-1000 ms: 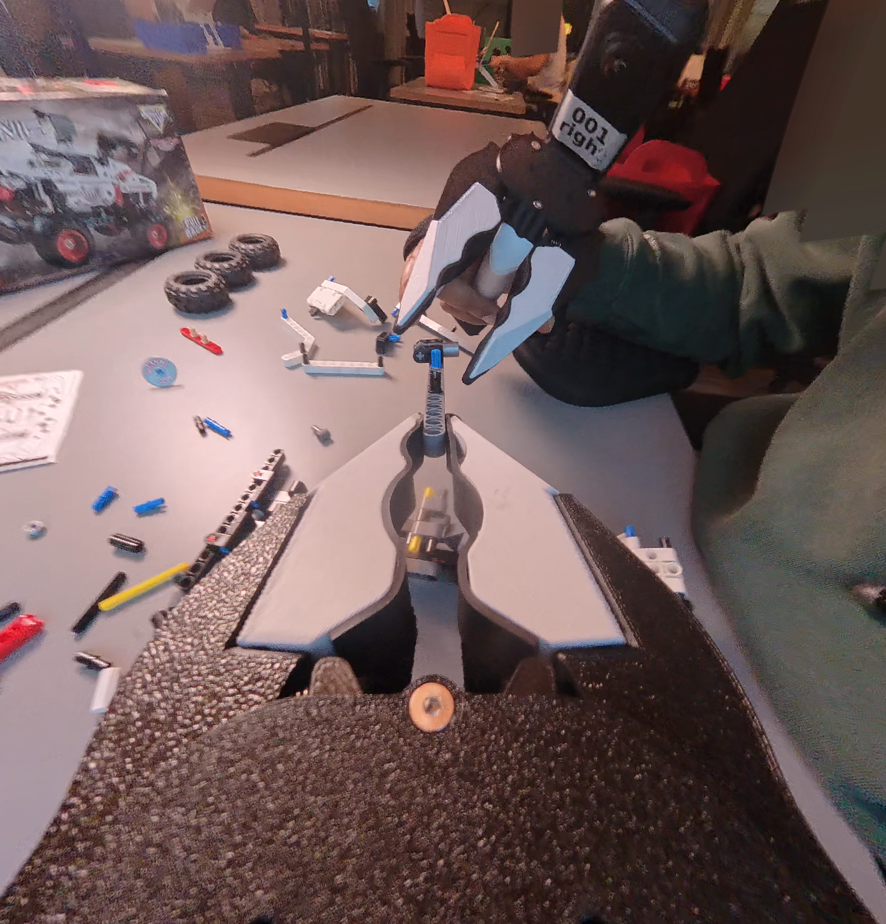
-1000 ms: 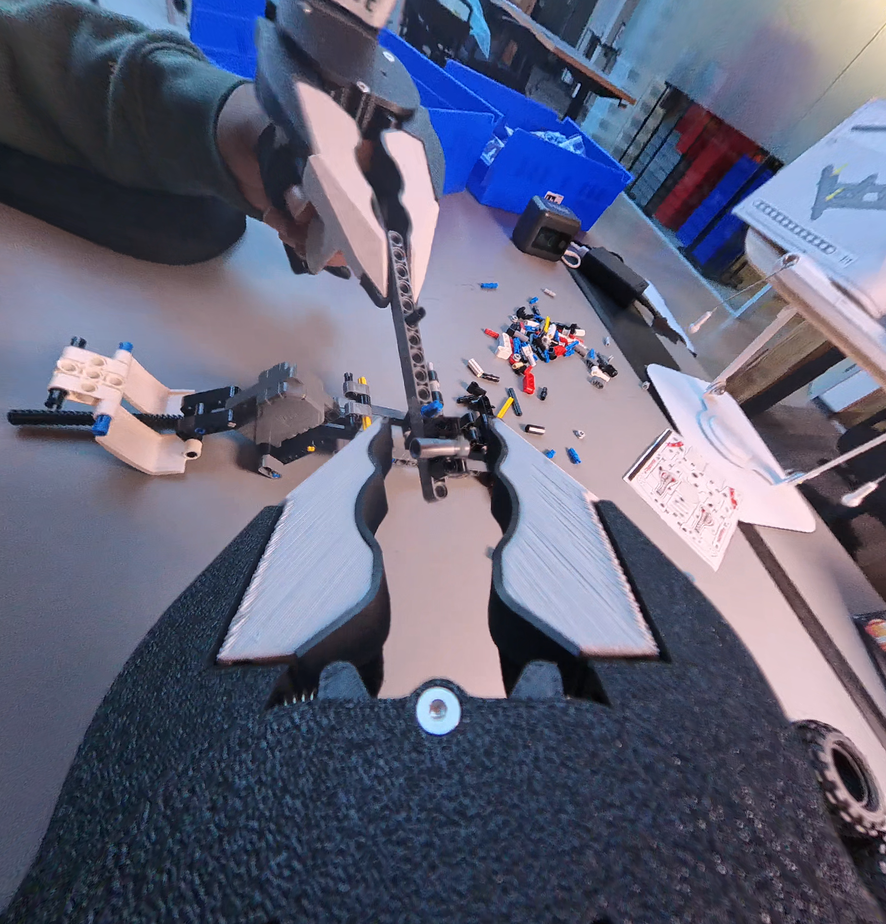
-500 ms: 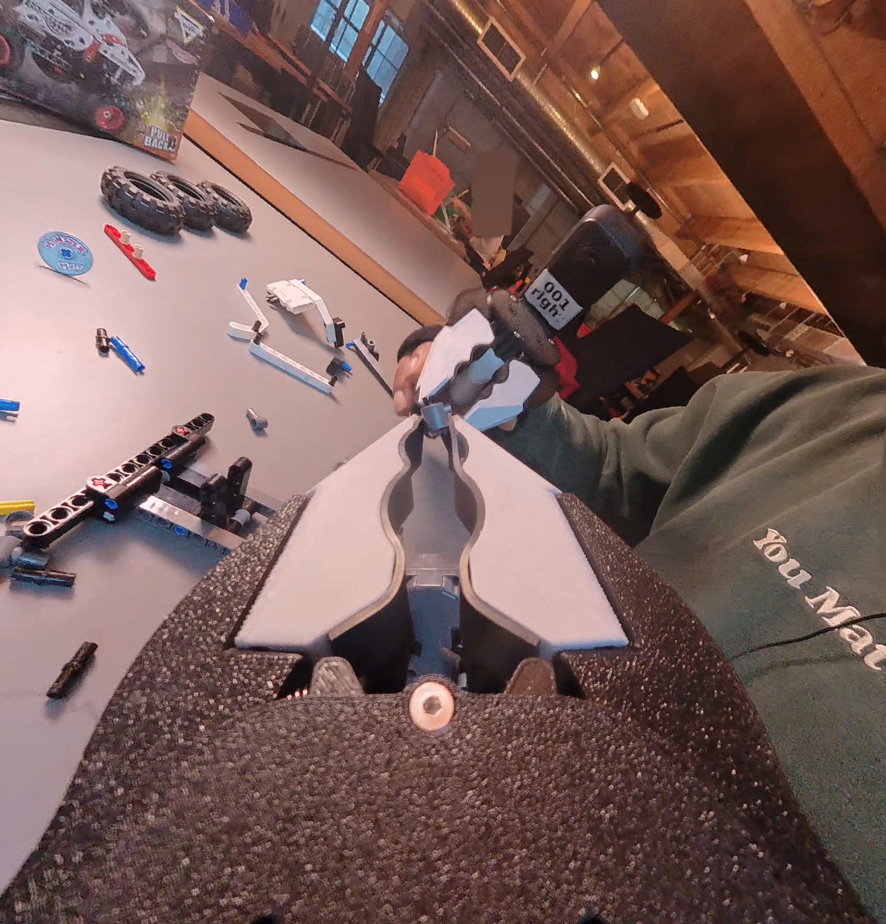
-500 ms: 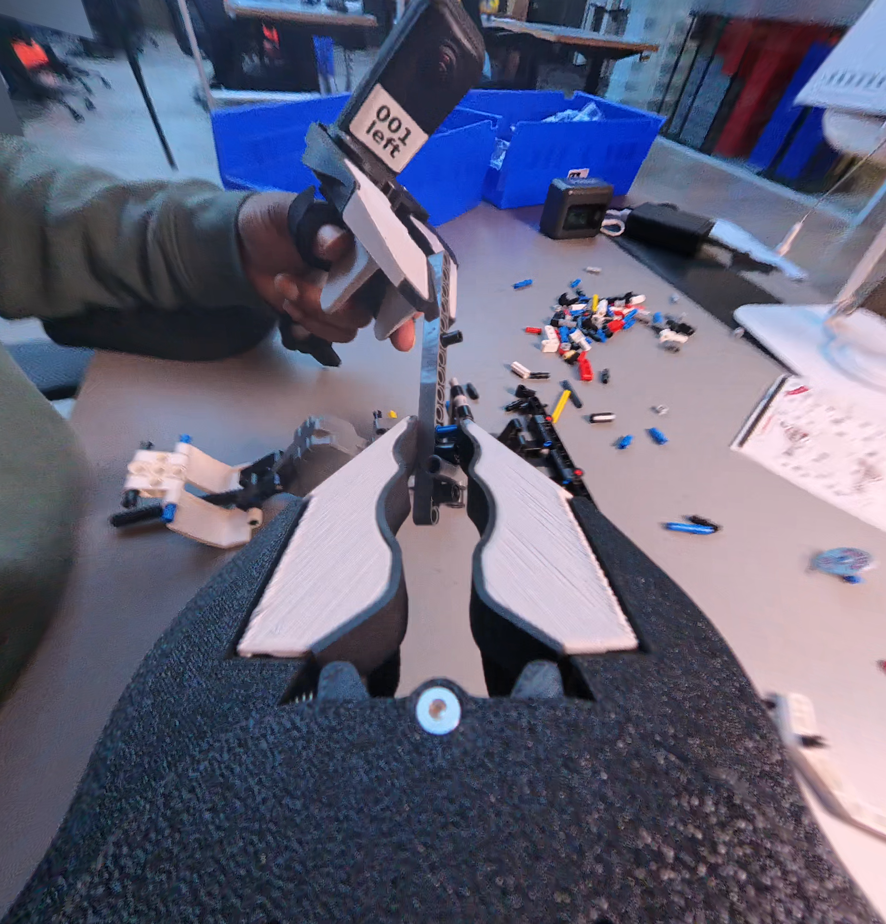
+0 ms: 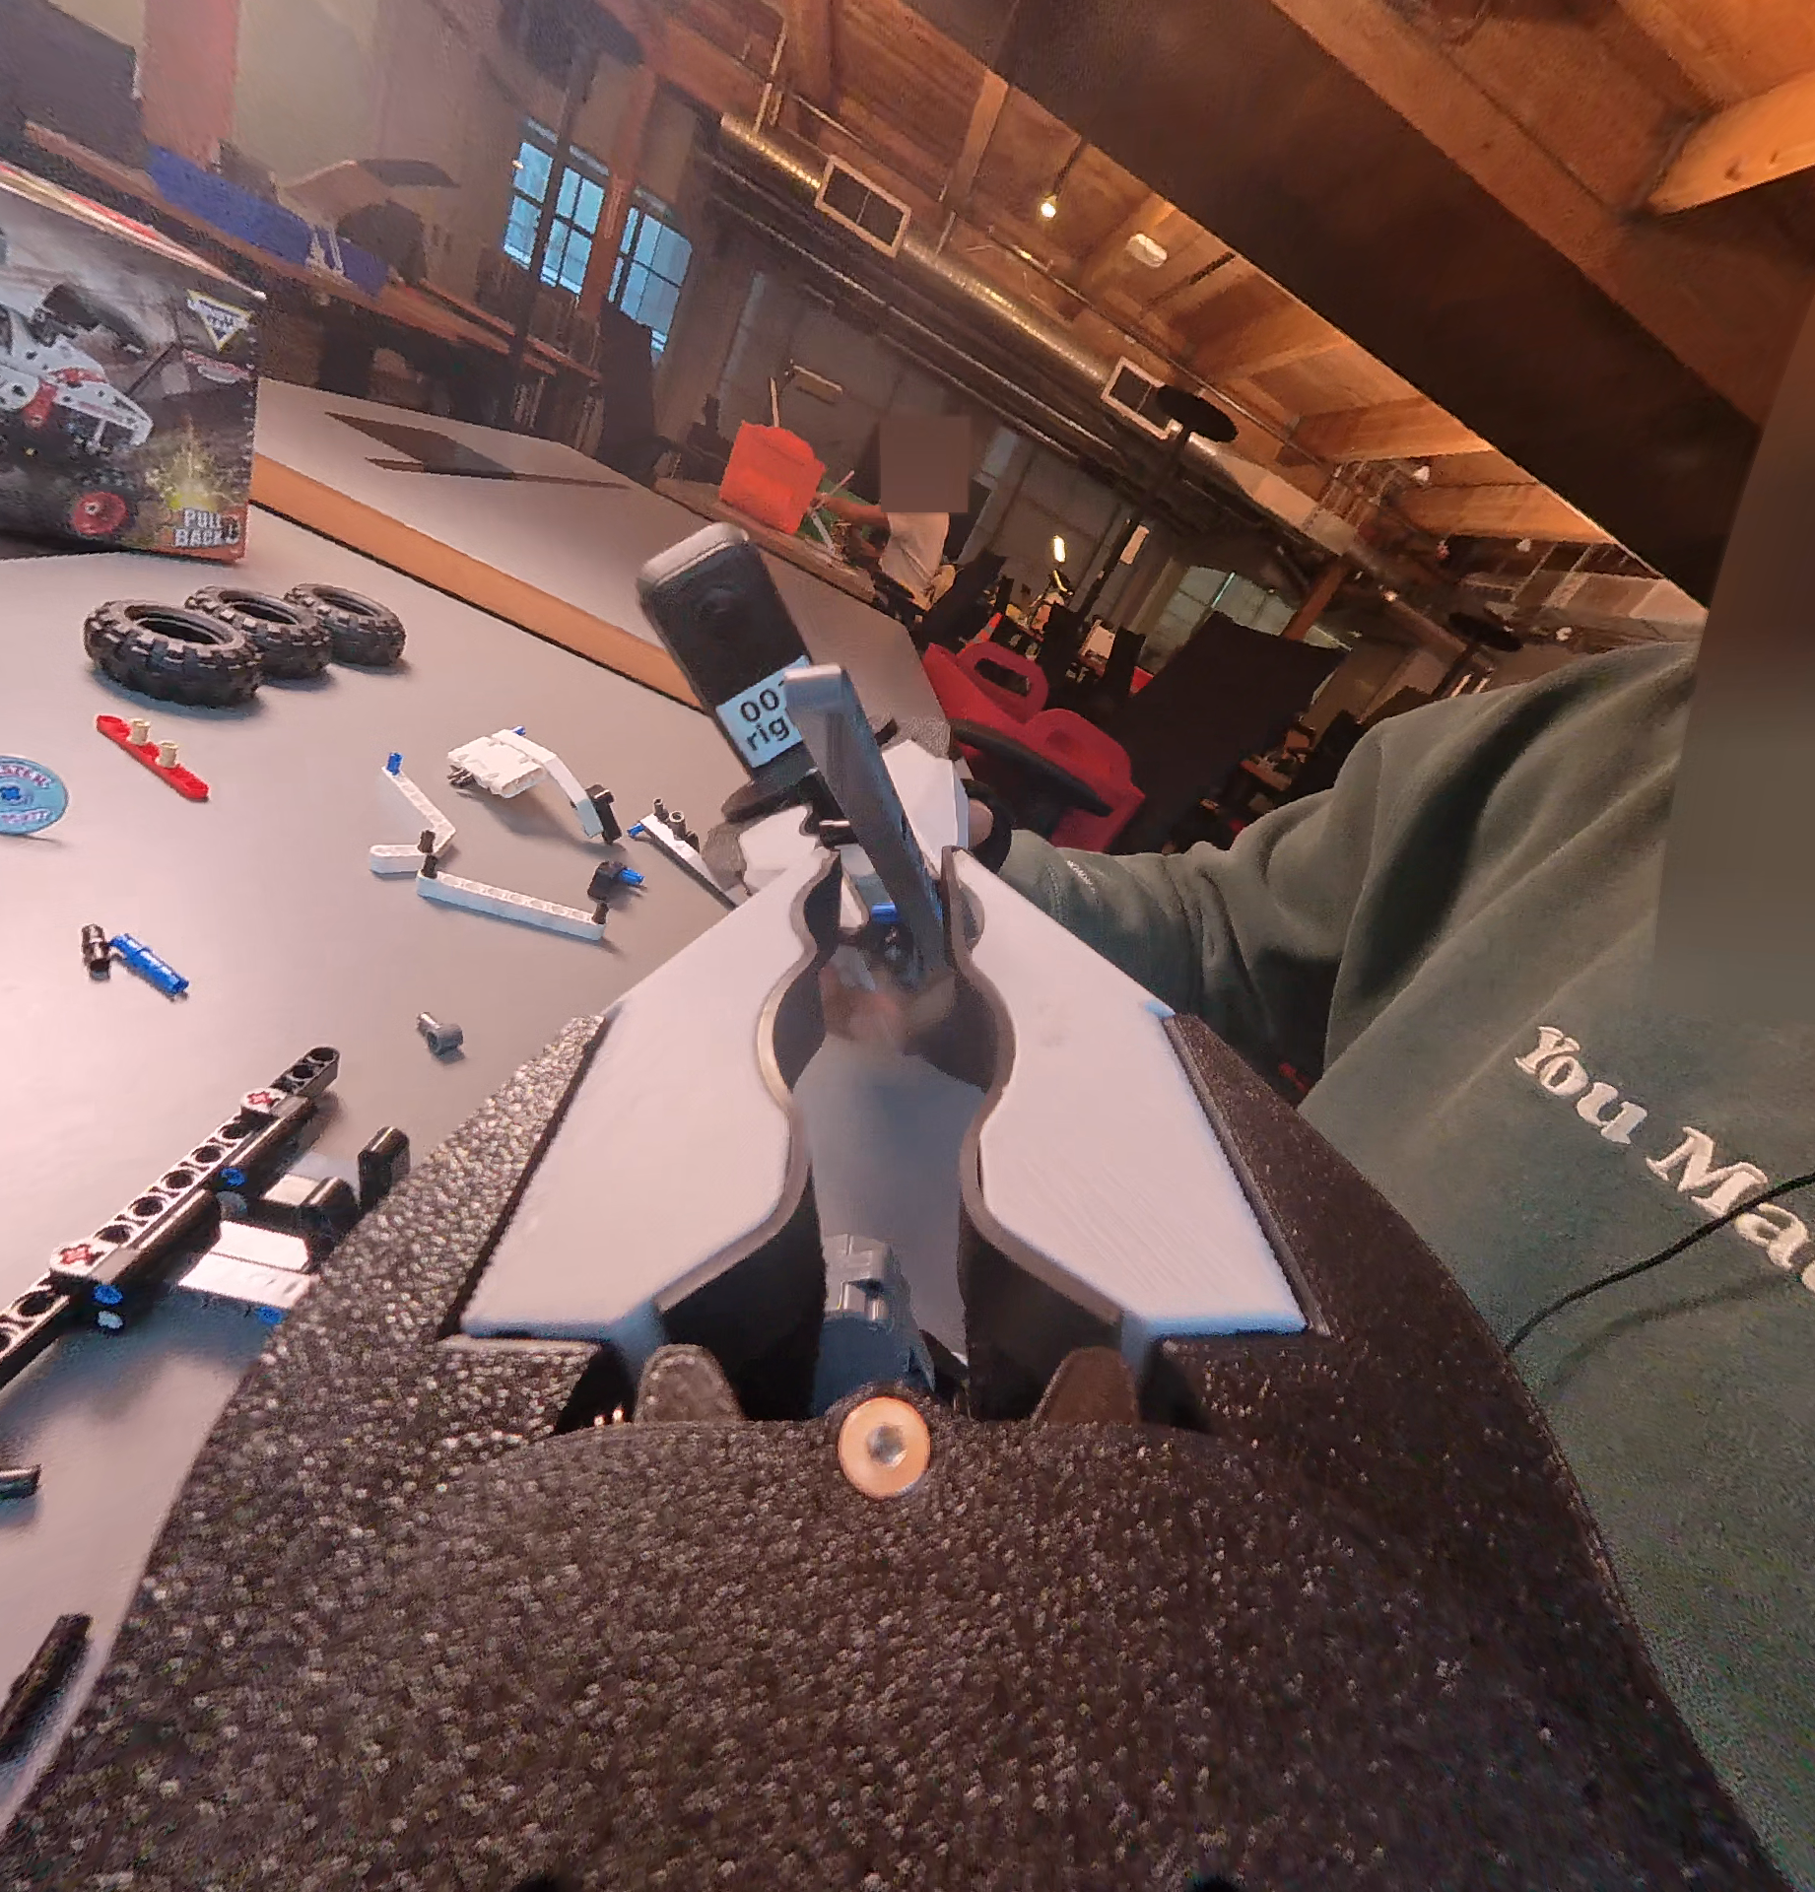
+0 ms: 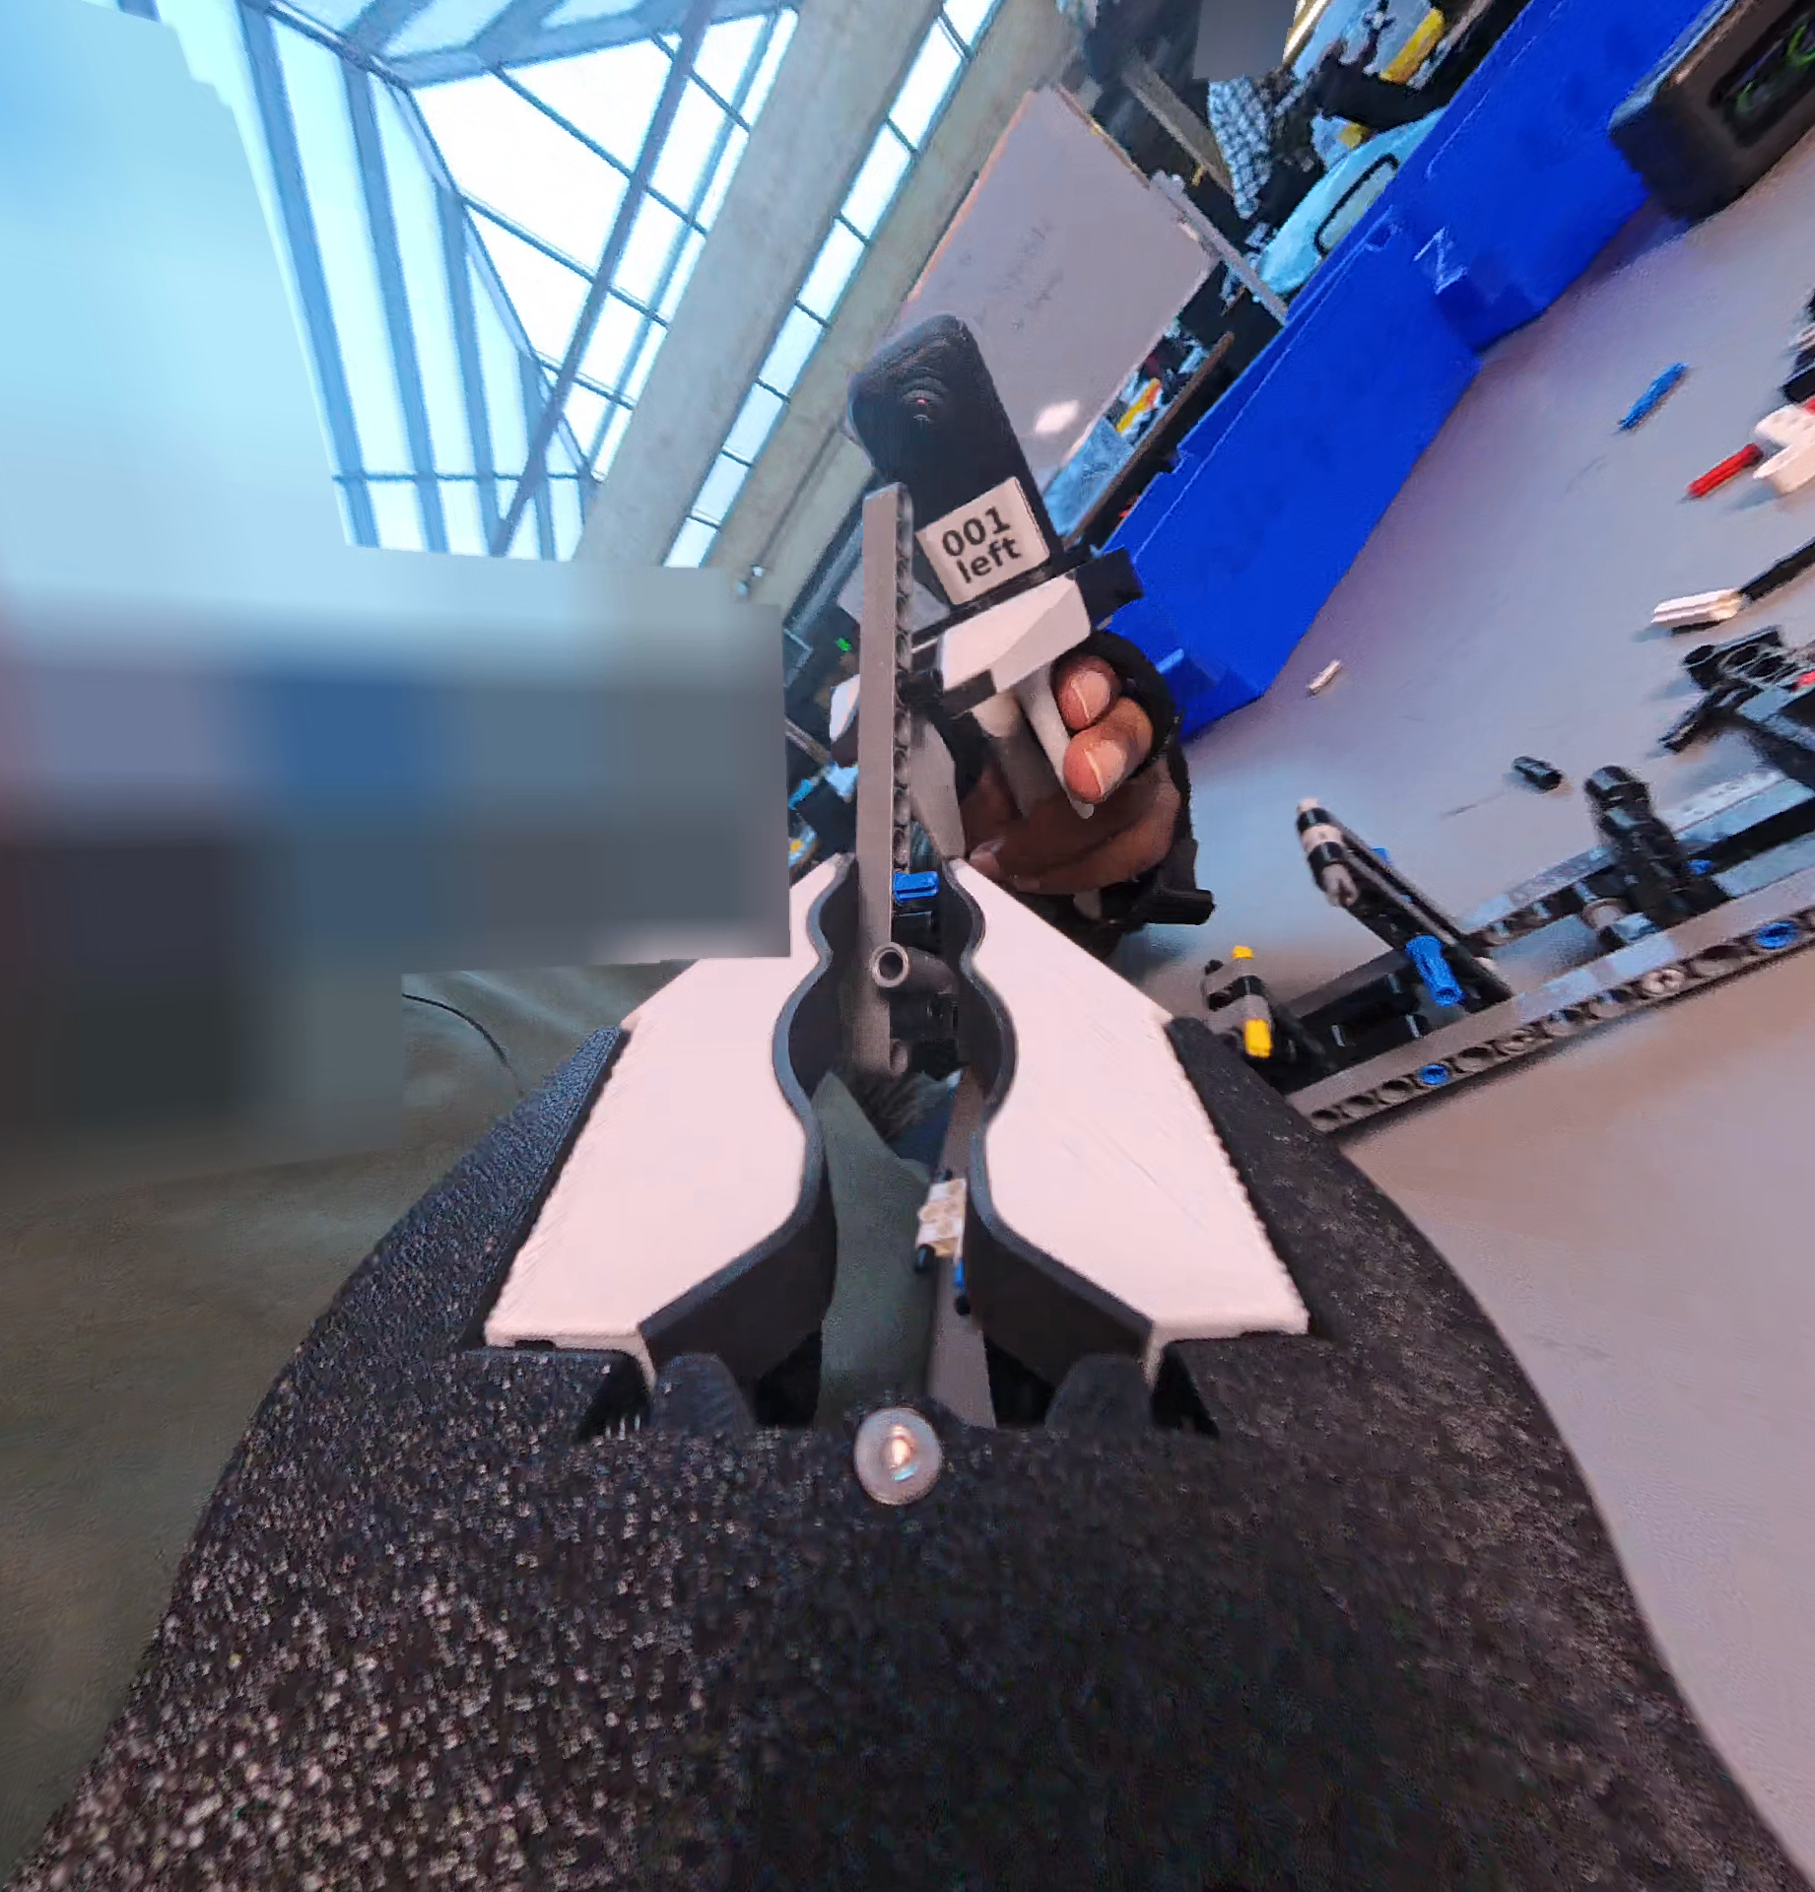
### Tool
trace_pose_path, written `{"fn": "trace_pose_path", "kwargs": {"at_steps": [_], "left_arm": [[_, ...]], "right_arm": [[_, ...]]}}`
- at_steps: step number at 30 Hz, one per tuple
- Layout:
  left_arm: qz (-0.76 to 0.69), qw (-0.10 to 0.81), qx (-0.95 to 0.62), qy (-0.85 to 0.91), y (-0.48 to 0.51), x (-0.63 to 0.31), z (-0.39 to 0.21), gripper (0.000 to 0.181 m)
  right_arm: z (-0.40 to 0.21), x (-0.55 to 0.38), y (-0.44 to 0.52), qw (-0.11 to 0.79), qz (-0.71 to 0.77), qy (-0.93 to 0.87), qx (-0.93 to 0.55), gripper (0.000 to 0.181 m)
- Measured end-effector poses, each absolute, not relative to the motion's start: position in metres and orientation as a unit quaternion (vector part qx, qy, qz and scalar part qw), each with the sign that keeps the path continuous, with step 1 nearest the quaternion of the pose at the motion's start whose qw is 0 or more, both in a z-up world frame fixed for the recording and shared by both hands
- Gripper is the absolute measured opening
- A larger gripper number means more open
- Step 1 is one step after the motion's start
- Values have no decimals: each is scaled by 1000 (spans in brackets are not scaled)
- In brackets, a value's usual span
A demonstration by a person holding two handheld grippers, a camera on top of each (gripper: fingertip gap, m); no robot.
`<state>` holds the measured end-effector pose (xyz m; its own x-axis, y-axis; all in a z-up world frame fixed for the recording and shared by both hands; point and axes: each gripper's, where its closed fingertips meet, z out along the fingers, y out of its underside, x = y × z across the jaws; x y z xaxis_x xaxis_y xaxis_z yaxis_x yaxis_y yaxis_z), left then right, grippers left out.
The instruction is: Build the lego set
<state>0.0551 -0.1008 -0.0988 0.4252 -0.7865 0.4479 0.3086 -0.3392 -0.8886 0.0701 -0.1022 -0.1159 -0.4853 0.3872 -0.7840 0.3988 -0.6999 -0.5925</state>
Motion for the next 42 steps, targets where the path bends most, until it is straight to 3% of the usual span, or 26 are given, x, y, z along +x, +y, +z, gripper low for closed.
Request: {"fn": "trace_pose_path", "kwargs": {"at_steps": [8, 13, 18, 21, 25, 29, 33, 37, 40, 42], "left_arm": [[-517, 534, -649, 163, -97, 60, -97, 9], [-489, 528, -686, 110, -83, 49, -113, 7], [-442, 526, -722, 84, -72, 45, -127, 7], [-405, 533, -740, 63, -65, 44, -132, 8], [-389, 544, -743, 35, -60, 44, -128, 8], [-382, 556, -737, 48, -60, 43, -124, 9], [-411, 565, -711, 83, -64, 33, -112, 46], [-588, 514, -618, 90, -84, 48, -85, 34], [-604, 489, -621, 104, -88, 61, -91, 12], [-585, 475, -648, 108, -86, 66, -100, 9]], "right_arm": [[-121, 62, -115, 33, -776, 372, 509, 16], [-135, 52, -90, -148, -685, 443, 559, 23], [-148, 48, -77, -360, -489, 573, 551, 35], [-147, 41, -73, -424, -413, 582, 557, 23], [-155, 37, -66, -443, -370, 589, 566, 14], [-149, 41, -59, -401, -429, 558, 586, 10], [-122, 54, -78, -185, -666, 438, 574, 10], [-111, 65, -107, -28, -757, 391, 522, 10], [-118, 64, -128, 9, -753, 412, 514, 10], [-132, 60, -129, -7, -726, 433, 535, 9]]}}
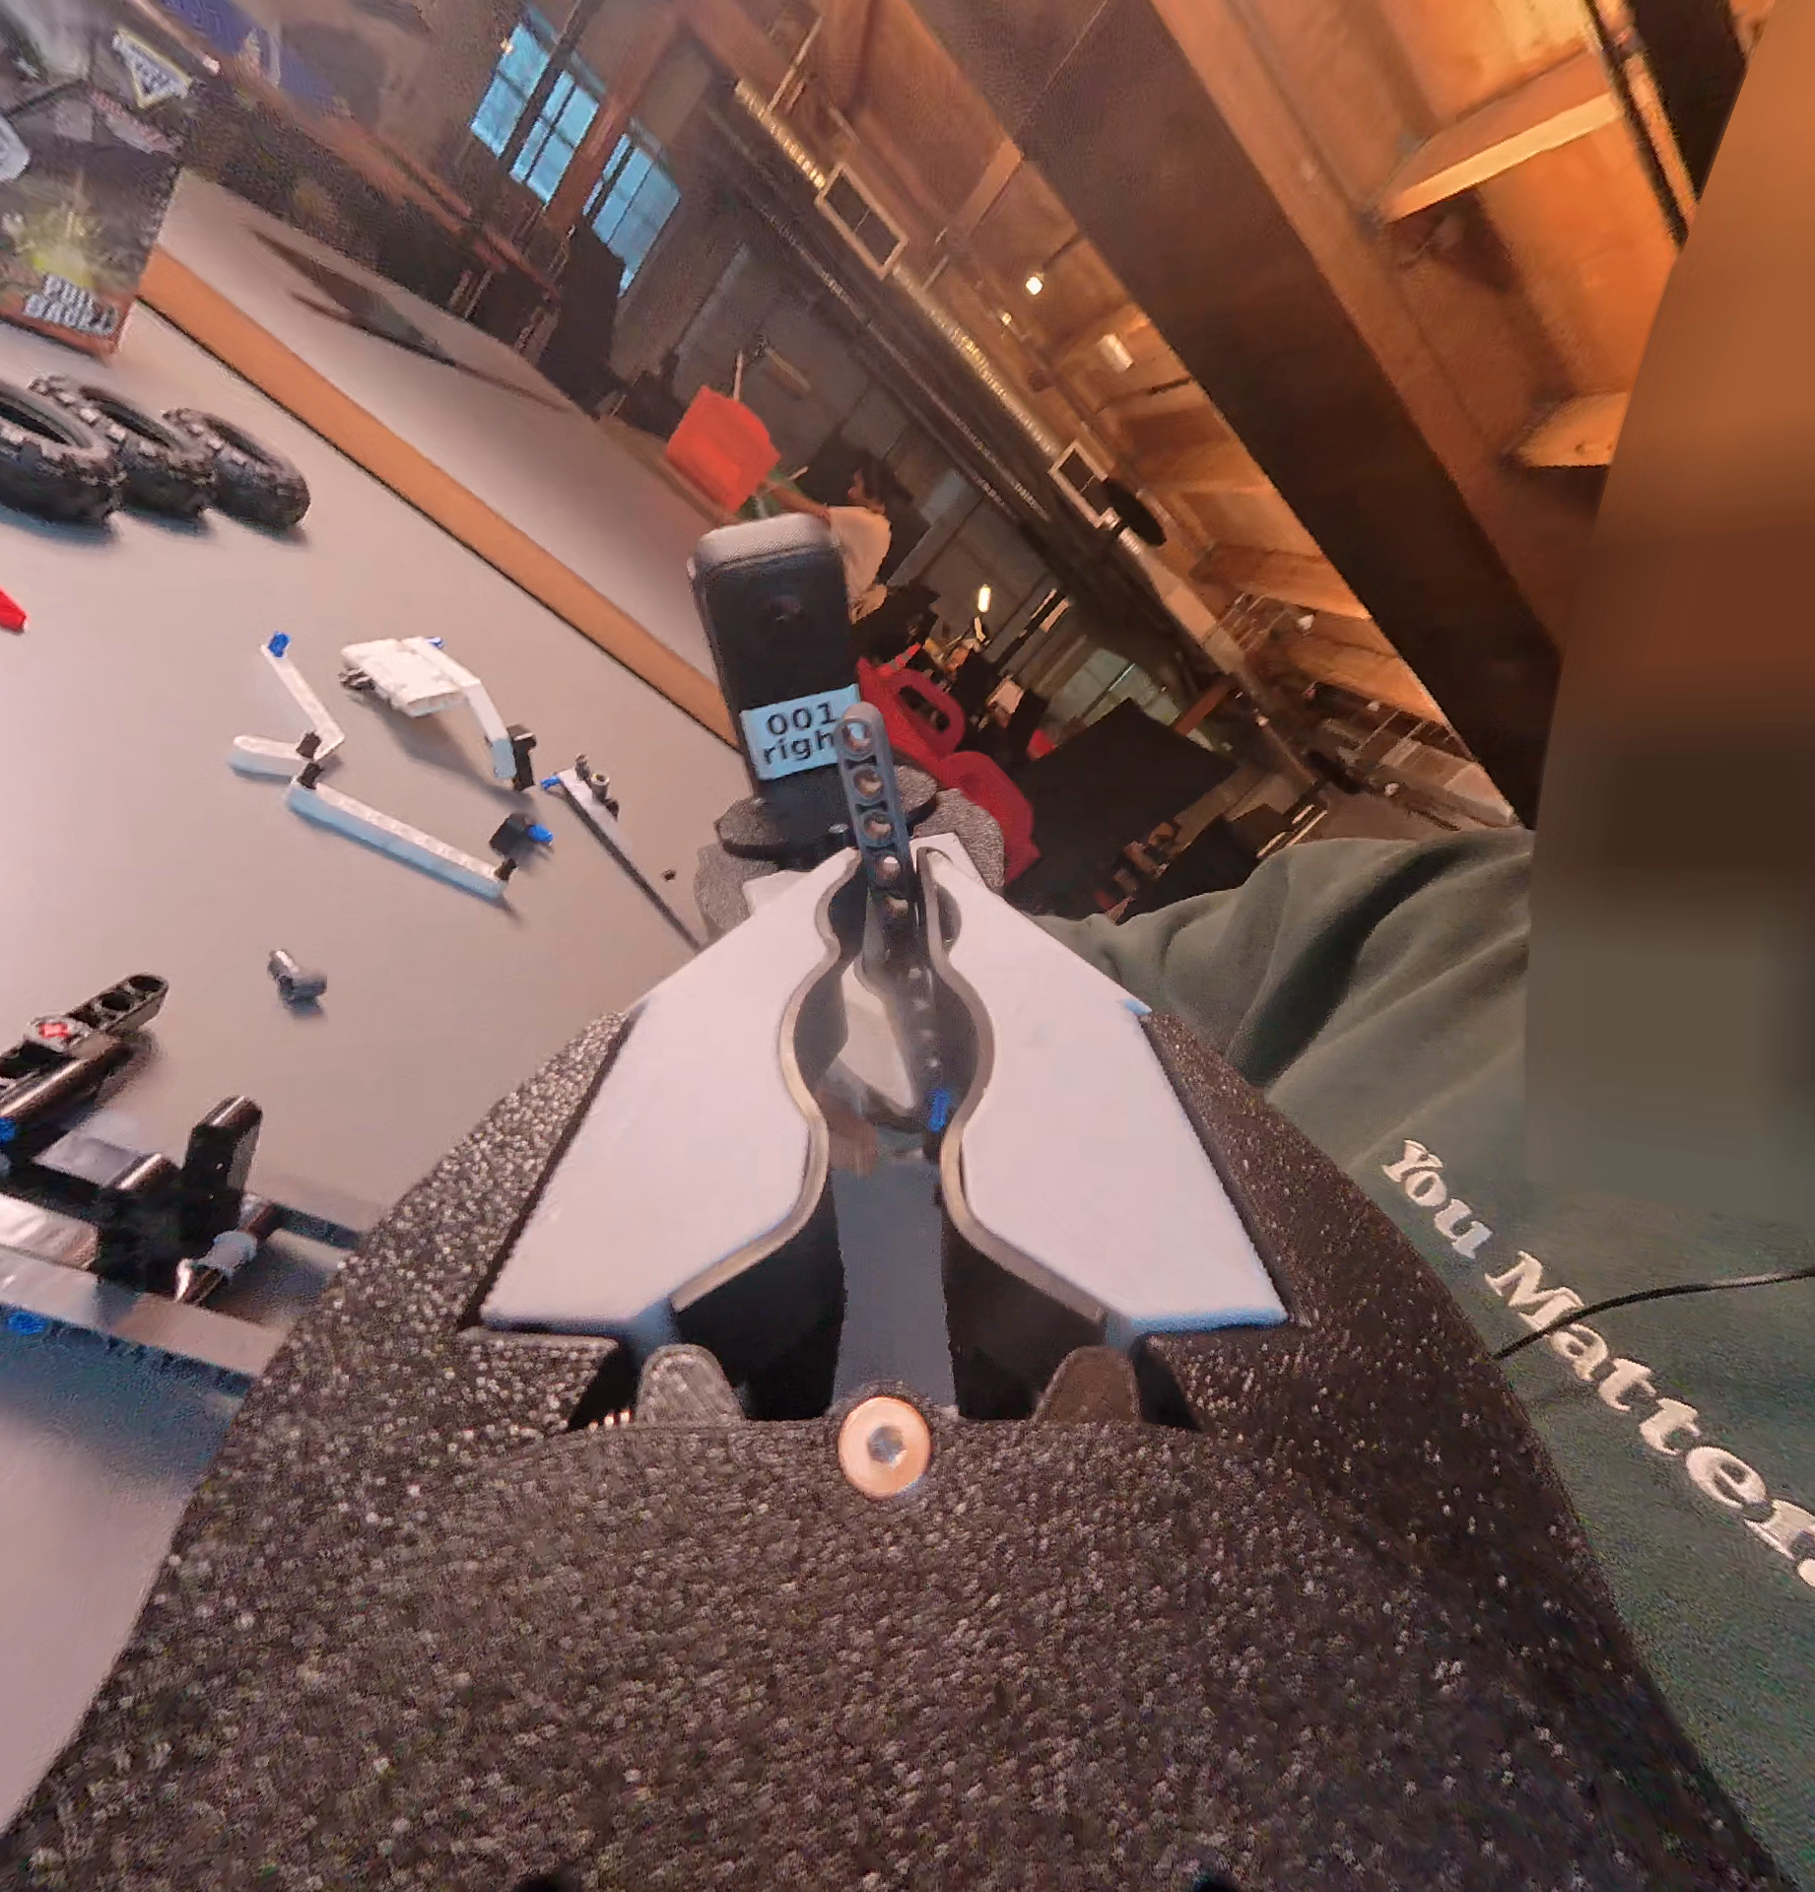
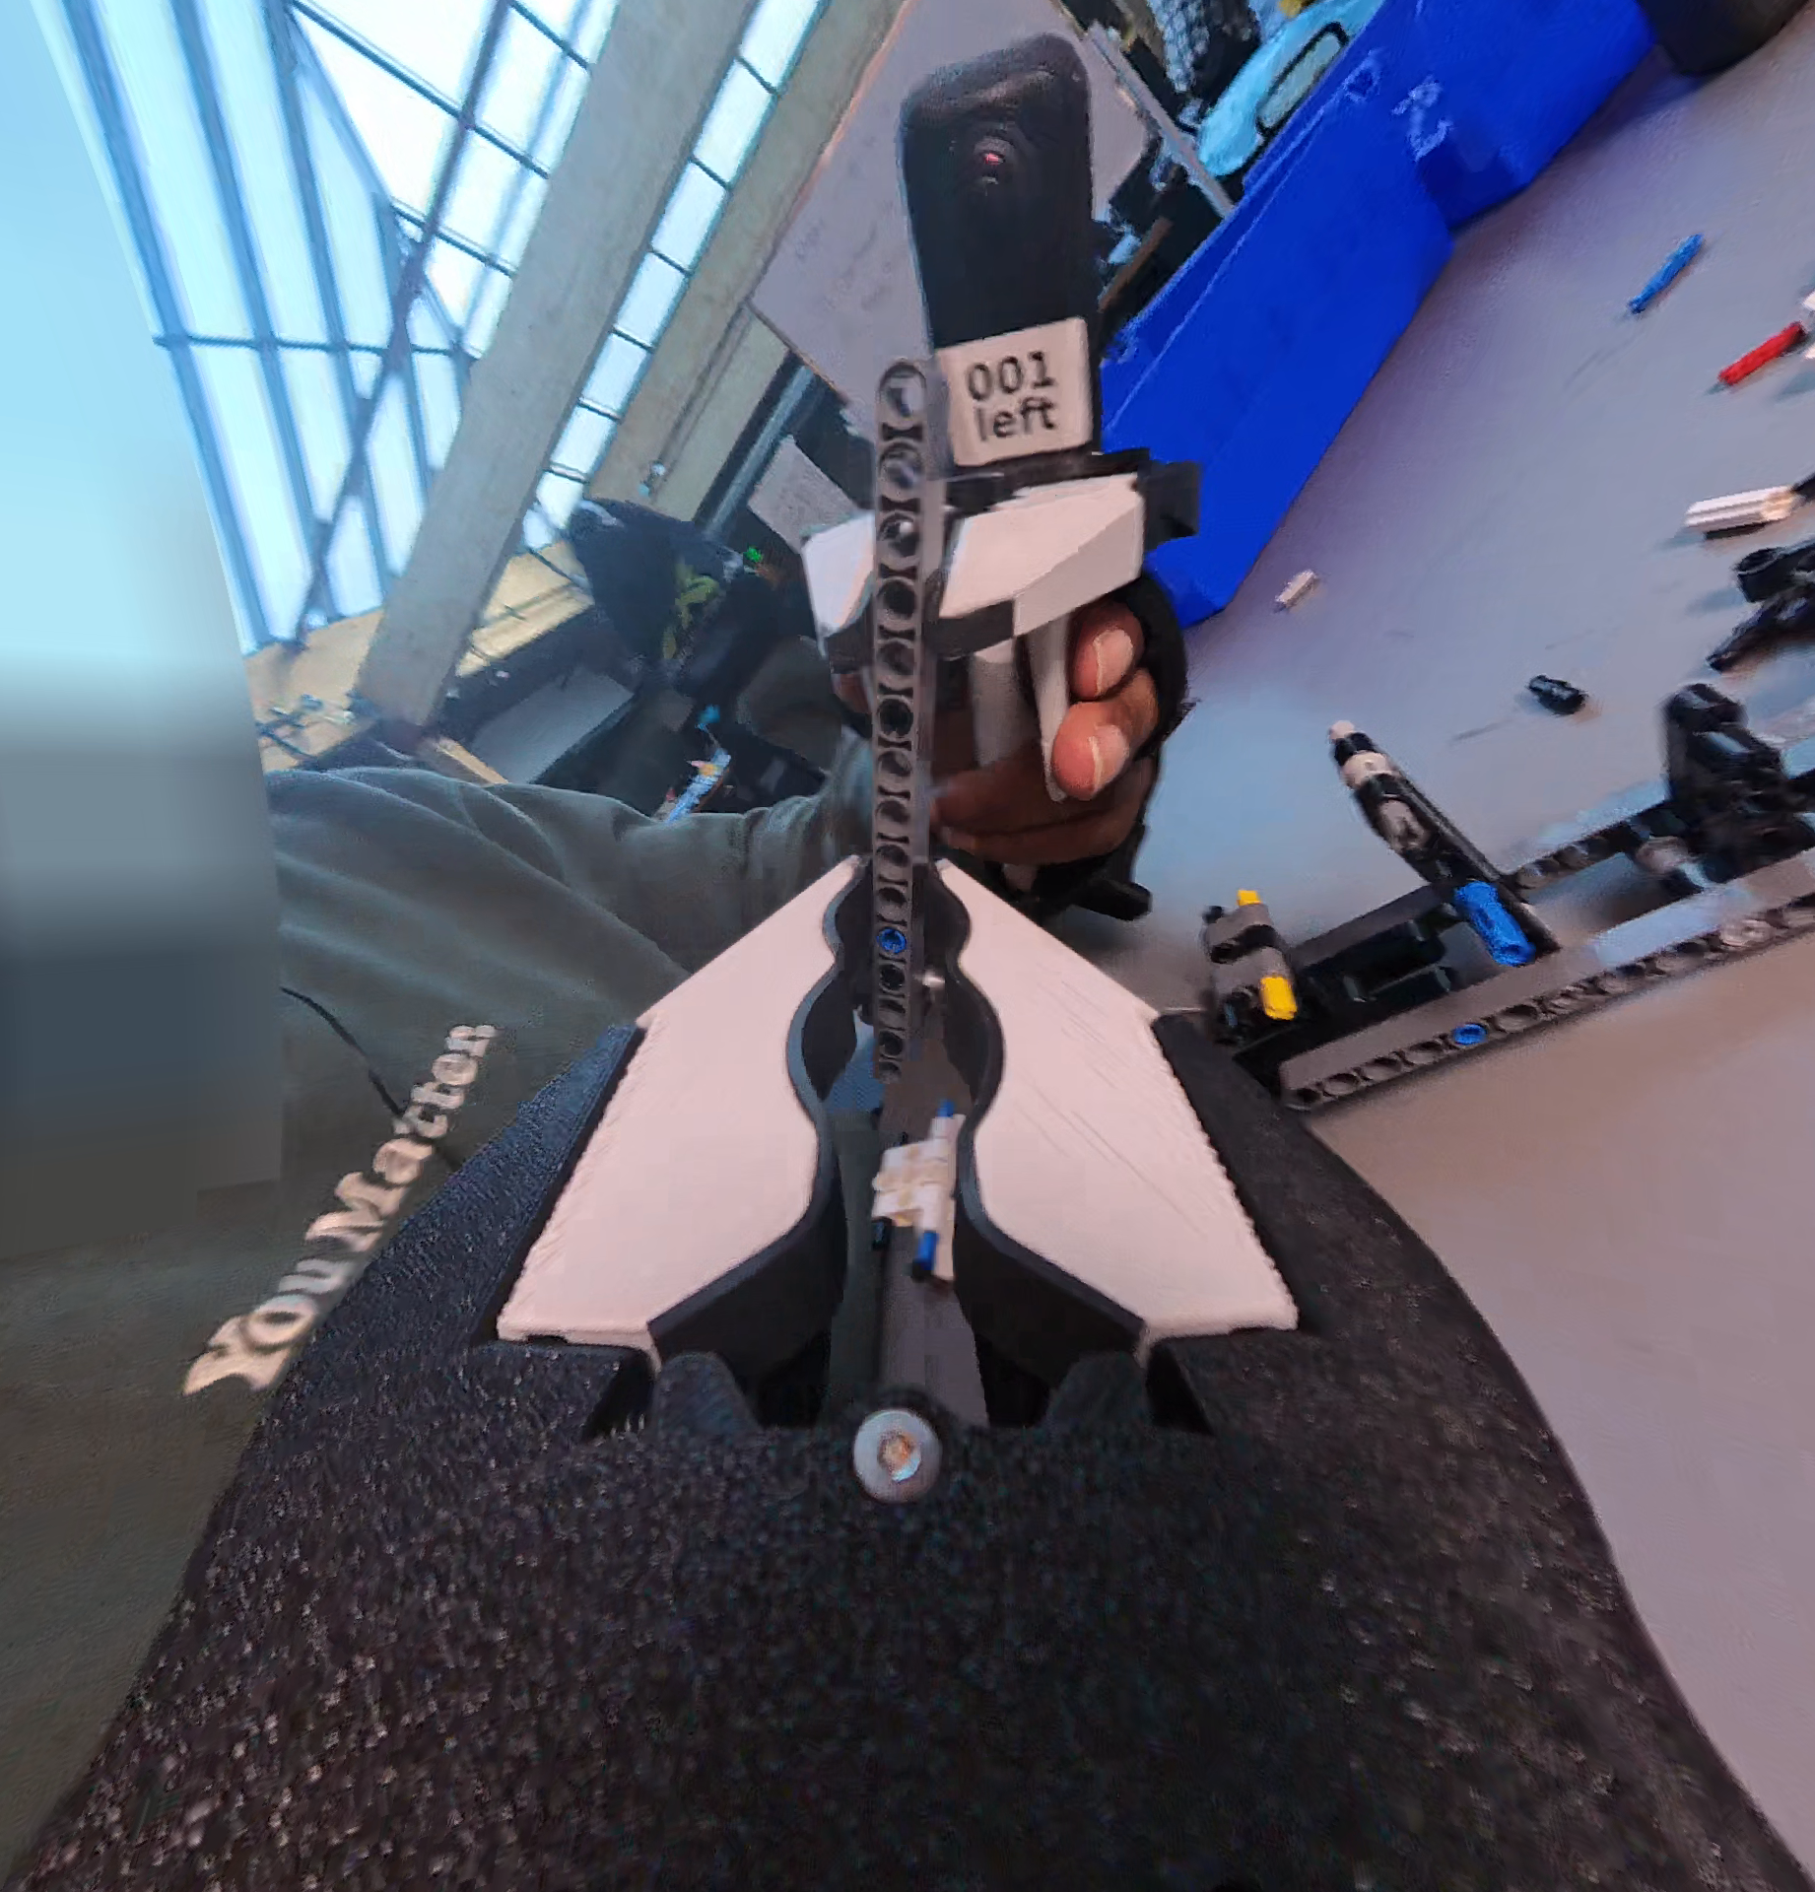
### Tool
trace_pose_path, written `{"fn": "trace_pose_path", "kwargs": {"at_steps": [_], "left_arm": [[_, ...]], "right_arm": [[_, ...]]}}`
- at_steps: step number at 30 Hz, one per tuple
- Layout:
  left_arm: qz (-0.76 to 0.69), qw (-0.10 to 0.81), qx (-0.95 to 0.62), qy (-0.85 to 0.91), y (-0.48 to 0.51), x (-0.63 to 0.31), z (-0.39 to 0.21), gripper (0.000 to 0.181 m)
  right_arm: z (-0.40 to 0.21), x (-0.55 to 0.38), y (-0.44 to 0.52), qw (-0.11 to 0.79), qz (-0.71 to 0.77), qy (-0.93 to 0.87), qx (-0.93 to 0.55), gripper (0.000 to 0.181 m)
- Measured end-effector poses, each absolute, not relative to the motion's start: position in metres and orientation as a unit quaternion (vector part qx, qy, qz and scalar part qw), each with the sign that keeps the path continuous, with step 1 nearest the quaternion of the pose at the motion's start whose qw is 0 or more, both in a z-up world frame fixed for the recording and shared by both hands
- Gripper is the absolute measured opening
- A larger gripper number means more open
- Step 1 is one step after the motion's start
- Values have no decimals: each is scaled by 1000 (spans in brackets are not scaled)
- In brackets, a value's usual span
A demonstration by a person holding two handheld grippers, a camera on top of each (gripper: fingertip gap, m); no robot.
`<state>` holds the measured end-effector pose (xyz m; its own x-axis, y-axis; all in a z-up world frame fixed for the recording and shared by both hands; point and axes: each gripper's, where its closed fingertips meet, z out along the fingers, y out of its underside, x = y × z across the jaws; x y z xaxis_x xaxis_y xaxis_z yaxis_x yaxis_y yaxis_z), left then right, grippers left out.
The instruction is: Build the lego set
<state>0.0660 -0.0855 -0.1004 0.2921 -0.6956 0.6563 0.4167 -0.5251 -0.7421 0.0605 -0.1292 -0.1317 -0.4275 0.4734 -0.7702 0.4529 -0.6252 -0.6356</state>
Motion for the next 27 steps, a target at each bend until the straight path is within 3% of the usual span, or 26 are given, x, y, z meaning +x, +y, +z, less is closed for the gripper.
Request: {"fn": "trace_pose_path", "kwargs": {"at_steps": [4, 7, 14, 20, 23, 27], "left_arm": [[-543, 455, -700, 87, -78, 64, -116, 7], [-538, 437, -717, 74, -75, 68, -124, 8], [-526, 411, -743, 51, -72, 69, -139, 7], [-538, 406, -737, 47, -72, 71, -140, 8], [-524, 438, -728, 54, -70, 56, -127, 29], [-430, 496, -748, 101, -72, 16, -127, 38]], "right_arm": [[-153, 54, -103, 163, 618, -513, -572, 23], [-149, 52, -103, 186, 610, -517, -571, 12], [-157, 50, -95, 155, 622, -479, -599, 17], [-156, 53, -92, 121, 643, -459, -601, 8], [-152, 56, -88, 70, 682, -406, -605, 8], [-162, 64, -76, 0, 701, -336, -630, 7]]}}
